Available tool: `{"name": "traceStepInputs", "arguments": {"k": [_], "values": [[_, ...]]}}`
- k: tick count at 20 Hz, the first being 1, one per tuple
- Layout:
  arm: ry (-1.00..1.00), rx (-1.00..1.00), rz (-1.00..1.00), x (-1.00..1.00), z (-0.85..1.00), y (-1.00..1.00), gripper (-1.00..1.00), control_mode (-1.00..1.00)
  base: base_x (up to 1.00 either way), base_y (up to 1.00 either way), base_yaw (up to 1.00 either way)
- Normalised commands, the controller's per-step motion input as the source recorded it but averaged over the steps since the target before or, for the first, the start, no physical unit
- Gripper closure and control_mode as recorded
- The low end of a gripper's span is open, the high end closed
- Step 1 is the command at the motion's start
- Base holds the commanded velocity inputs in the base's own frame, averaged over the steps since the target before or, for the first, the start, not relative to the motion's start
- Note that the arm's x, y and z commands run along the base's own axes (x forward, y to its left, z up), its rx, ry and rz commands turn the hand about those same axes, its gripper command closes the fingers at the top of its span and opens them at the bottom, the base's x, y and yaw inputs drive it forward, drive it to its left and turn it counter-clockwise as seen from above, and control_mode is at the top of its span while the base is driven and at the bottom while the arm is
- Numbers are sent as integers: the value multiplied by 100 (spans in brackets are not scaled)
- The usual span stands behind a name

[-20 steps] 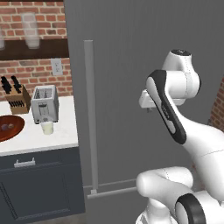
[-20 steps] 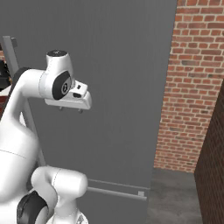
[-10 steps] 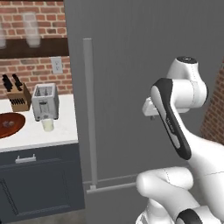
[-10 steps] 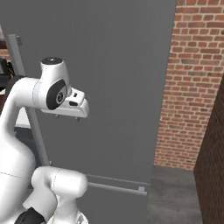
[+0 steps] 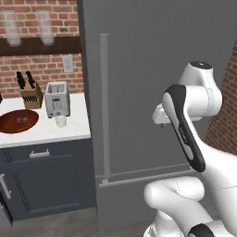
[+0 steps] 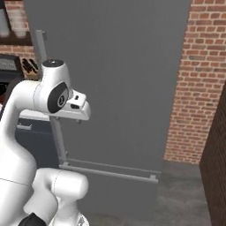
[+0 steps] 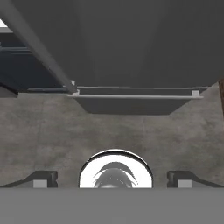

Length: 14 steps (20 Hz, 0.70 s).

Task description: Grab a lemon wedge from the fridge and one ice cube from the ice bowl, and put them in the glass of lemonade.

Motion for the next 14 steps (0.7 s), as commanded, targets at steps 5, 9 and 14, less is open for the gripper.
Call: {"name": "traceStepInputs", "arguments": {"k": [5,9,14], "values": [[0,0,0,0,0,0,-100,100,0,100,0],[0,0,0,0,0,0,-100,100,0,100,0],[0,0,0,0,0,0,-100,100,0,98,0]]}}
